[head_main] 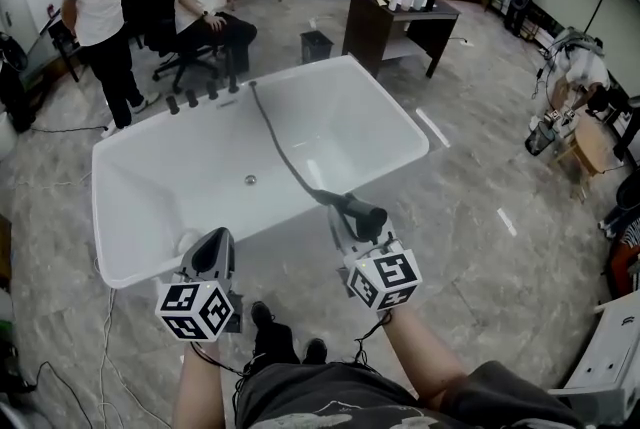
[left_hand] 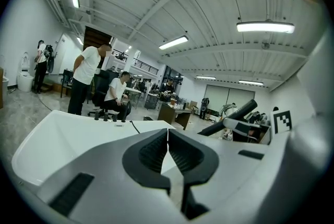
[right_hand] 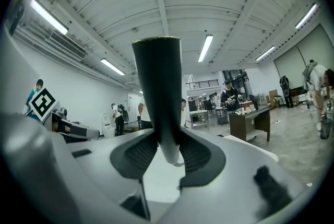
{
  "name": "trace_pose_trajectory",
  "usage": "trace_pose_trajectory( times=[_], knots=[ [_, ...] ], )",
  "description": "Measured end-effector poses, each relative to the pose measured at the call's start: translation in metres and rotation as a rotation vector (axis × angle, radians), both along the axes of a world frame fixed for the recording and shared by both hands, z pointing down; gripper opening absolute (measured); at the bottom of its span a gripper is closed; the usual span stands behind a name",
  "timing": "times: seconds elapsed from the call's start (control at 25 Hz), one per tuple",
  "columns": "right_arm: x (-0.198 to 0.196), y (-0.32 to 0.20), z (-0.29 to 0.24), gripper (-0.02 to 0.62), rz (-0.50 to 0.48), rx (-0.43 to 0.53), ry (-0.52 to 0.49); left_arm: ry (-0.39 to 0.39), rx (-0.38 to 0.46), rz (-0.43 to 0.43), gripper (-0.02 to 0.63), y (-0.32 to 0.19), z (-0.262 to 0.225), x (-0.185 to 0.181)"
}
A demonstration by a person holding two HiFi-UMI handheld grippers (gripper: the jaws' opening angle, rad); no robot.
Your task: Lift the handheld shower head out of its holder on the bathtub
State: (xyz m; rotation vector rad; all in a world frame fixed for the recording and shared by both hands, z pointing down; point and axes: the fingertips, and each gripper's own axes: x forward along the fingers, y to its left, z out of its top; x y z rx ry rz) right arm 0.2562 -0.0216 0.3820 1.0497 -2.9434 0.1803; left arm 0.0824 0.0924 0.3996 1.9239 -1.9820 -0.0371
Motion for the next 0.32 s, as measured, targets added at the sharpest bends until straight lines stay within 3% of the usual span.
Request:
trace_pose_trajectory(
  times=[0.32],
  knots=[
    [0.009,0.008,0.010,0.141,-0.002,-0.011,0.015,-0.009,-0.001,0.012,0.017,0.006,0.002,0.013]
  ],
)
